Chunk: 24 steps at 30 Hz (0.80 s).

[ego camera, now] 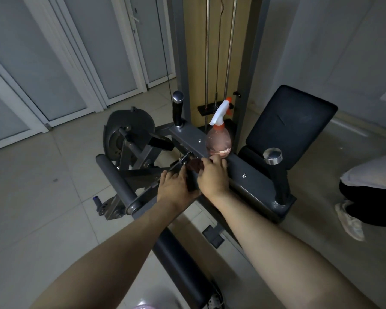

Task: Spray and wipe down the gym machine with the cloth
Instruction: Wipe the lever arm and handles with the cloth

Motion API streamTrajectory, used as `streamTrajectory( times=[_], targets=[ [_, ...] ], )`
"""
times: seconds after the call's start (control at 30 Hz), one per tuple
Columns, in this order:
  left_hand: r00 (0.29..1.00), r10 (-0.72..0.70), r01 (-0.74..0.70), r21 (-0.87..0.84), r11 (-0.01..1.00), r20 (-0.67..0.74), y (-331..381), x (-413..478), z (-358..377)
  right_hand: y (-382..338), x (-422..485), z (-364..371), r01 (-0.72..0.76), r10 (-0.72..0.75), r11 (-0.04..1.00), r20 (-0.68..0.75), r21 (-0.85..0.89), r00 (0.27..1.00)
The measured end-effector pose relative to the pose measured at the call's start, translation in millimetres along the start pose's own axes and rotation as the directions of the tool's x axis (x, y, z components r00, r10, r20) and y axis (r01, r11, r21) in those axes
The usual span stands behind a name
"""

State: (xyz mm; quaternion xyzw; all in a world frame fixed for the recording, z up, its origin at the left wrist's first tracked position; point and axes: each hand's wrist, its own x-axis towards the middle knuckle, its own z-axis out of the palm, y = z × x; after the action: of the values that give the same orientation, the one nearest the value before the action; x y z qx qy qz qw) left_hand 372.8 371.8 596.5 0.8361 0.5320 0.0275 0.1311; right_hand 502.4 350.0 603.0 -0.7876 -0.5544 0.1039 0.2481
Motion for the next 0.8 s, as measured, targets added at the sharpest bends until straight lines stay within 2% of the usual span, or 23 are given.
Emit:
streamTrajectory(
  times=[0.17, 0.23, 0.27, 0.33, 0.4, 0.43, 0.53, 0.57, 0.63, 0.73, 0.8],
  targets=[
    [0.999, 0.031, -0.032, 0.032, 0.999, 0.033, -1.1, -4.5, -4.9, 19.8, -10.3, -22.7, -0.005, 0.007, 0.995, 0.018, -0.102, 1.000],
    [0.999, 0.047, -0.048, 0.009, 0.999, 0.020, -7.2, -13.5, -8.7, 19.5, -13.1, -30.7, 0.028, -0.025, 0.997, 0.035, -0.075, 0.999],
    [0.998, 0.061, -0.062, -0.009, 0.998, -0.025, -13.1, -18.8, -10.0, 17.2, -13.0, -32.7, 0.073, -0.072, 0.997, 0.035, -0.026, 0.997],
    [0.976, 0.069, -0.077, -0.029, 0.997, -0.205, -29.4, -32.7, -9.7, 8.6, -12.7, -29.9, 0.176, -0.178, 0.980, 0.017, 0.089, 0.984],
    [0.930, -0.035, -0.004, -0.107, 0.994, -0.365, -52.1, -47.8, -5.7, -1.1, -13.7, -19.0, 0.206, -0.204, 0.960, -0.033, 0.187, 0.978],
    [0.911, -0.130, 0.059, -0.189, 0.980, -0.390, -63.7, -52.5, -3.0, -2.7, -14.6, -11.8, 0.182, -0.175, 0.961, -0.050, 0.208, 0.983],
    [0.894, -0.354, 0.260, -0.329, 0.908, -0.273, -99.1, -70.2, 9.8, -5.6, -26.3, 21.4, 0.103, -0.103, 0.983, -0.005, 0.152, 0.995],
    [0.899, -0.385, 0.304, -0.339, 0.890, -0.206, -109.6, -79.2, 15.2, -9.2, -34.7, 32.2, 0.085, -0.089, 0.986, 0.024, 0.147, 0.996],
    [0.920, -0.375, 0.300, -0.411, 0.861, -0.112, -118.8, -92.5, 22.6, -16.2, -54.9, 46.8, 0.065, -0.075, 0.982, 0.051, 0.178, 0.996],
    [0.928, -0.361, 0.263, -0.528, 0.808, -0.091, -114.3, -105.9, 21.6, -38.3, -95.3, 62.3, 0.224, -0.245, 0.958, 0.107, 0.178, 0.964],
    [0.915, -0.400, 0.287, -0.624, 0.727, -0.045, -108.5, -102.4, 20.6, -50.0, -117.4, 70.0, 0.359, -0.377, 0.922, 0.125, 0.144, 0.918]
  ],
)
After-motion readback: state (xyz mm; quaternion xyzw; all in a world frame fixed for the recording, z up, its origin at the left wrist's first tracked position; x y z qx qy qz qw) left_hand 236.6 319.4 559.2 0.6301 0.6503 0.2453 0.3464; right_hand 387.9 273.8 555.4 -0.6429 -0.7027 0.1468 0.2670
